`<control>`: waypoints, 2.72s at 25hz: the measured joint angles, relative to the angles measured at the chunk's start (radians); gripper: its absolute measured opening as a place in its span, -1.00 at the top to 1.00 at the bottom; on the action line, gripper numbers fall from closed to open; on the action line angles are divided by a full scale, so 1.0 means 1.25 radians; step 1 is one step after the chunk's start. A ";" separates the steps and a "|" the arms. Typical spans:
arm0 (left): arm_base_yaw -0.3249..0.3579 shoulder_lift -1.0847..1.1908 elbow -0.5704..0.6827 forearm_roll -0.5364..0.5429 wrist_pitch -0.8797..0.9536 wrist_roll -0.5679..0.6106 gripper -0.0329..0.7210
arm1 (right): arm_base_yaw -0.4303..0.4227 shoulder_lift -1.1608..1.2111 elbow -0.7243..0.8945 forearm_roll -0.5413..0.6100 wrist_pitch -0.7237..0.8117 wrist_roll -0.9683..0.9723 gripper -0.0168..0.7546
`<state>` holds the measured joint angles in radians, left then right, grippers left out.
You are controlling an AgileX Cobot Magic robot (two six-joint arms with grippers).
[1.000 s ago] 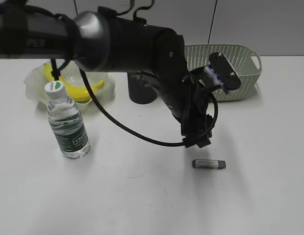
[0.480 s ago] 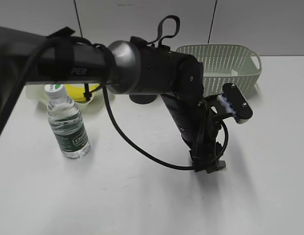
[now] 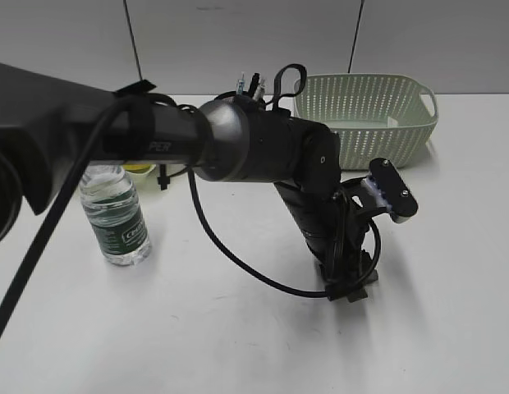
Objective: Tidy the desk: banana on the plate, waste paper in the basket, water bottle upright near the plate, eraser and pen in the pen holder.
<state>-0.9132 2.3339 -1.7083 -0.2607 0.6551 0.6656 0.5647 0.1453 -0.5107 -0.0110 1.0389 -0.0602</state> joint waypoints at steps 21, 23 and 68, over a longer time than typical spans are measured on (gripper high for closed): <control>0.070 -0.244 -0.037 0.202 0.057 -0.158 0.54 | 0.000 0.000 0.000 0.000 0.000 0.000 0.06; 0.122 -0.269 -0.037 0.185 0.035 -0.193 0.54 | 0.000 0.000 0.000 0.000 0.000 0.000 0.06; 0.339 -0.357 -0.037 0.029 0.138 -0.242 -0.03 | 0.000 0.000 0.000 -0.006 0.000 0.000 0.07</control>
<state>-0.4896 1.8881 -1.7540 -0.2246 0.8273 0.3632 0.5647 0.1453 -0.5107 -0.0189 1.0389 -0.0602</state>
